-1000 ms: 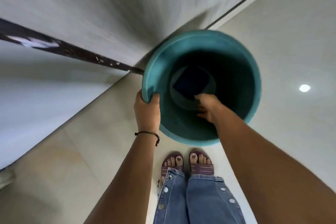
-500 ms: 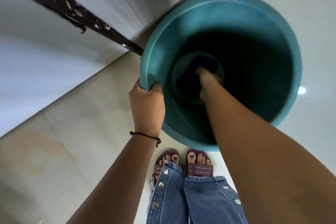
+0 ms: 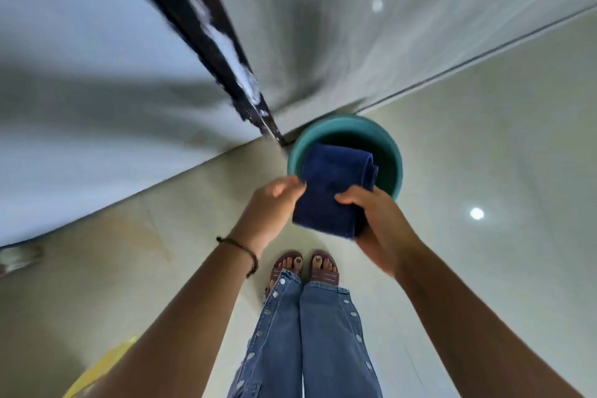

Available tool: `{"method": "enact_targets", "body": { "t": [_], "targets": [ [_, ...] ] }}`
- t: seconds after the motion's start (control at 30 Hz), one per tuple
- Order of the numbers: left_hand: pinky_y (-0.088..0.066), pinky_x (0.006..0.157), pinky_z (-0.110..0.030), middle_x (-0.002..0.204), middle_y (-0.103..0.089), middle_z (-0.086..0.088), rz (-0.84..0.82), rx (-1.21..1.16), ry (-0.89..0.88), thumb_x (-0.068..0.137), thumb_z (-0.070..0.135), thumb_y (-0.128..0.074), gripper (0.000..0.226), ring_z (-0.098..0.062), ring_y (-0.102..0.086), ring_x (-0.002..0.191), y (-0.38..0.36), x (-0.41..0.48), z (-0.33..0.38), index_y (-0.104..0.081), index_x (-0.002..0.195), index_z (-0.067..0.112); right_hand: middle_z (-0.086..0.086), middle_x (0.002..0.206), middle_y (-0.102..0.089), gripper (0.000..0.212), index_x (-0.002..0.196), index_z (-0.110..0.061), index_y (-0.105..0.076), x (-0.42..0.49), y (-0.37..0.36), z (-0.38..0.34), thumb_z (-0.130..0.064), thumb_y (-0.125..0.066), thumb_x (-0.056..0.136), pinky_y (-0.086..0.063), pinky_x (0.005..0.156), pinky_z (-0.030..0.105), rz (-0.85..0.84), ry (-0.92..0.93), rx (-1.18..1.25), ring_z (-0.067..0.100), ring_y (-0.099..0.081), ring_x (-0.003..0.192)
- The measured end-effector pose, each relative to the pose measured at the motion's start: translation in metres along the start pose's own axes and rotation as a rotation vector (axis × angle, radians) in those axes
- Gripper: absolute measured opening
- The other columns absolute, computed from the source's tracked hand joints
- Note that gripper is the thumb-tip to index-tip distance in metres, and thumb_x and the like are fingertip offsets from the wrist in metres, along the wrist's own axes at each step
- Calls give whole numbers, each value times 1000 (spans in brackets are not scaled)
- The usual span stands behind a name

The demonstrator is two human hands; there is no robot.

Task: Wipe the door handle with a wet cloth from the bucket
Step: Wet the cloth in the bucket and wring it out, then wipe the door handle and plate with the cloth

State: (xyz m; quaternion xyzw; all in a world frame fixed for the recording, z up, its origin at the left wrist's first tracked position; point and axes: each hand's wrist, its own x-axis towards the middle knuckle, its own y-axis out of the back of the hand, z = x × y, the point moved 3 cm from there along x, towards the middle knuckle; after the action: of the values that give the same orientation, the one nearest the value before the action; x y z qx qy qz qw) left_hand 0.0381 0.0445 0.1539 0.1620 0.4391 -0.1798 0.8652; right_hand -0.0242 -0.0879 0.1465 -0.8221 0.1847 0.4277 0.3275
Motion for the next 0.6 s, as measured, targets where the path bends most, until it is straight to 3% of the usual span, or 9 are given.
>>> {"method": "enact_targets", "body": {
  "t": [0.1, 0.27, 0.4, 0.5, 0.6],
  "targets": [
    [-56, 60, -14, 92, -68, -3, -35, -186, -13, 95, 14, -51, 15, -9, -66, 78, 35, -95, 17, -61, 107, 16, 15, 118, -69, 40, 120, -12, -59, -84, -59, -14, 2, -51, 83, -57, 84, 40, -107, 9, -38, 27, -66, 100],
    [-57, 65, -19, 92, -68, -4, 125, -324, -144, 92, 5, -56, 19, -8, -66, 74, 114, -229, 30, -61, 110, 9, 13, 117, -68, 39, 121, -9, -59, -194, -153, -10, 4, -49, 85, -55, 85, 36, -281, -3, -147, 21, -67, 96],
    [-56, 76, -25, 100, -70, -6, 220, -366, -285, 89, 6, -60, 23, -13, -67, 86, 174, -318, 18, -63, 112, 9, 12, 117, -68, 38, 125, -5, -57, -265, -221, 17, 2, -51, 88, -59, 75, 29, -342, 38, -208, 19, -68, 97],
    [-55, 83, -28, 107, -70, -8, 265, -436, -345, 88, 7, -62, 24, -15, -67, 93, 223, -375, -11, -65, 111, 12, 10, 108, -72, 26, 114, -9, -62, -307, -269, 60, -5, -54, 90, -57, 75, 29, -381, 63, -216, 18, -70, 97],
    [-55, 81, -24, 108, -70, -10, 313, -509, -385, 88, 6, -62, 27, -14, -66, 93, 284, -429, -56, -63, 115, 6, 9, 103, -71, 22, 106, -11, -65, -340, -325, 120, -4, -53, 89, -55, 78, 32, -406, 94, -285, 19, -68, 95]
  ]
}}
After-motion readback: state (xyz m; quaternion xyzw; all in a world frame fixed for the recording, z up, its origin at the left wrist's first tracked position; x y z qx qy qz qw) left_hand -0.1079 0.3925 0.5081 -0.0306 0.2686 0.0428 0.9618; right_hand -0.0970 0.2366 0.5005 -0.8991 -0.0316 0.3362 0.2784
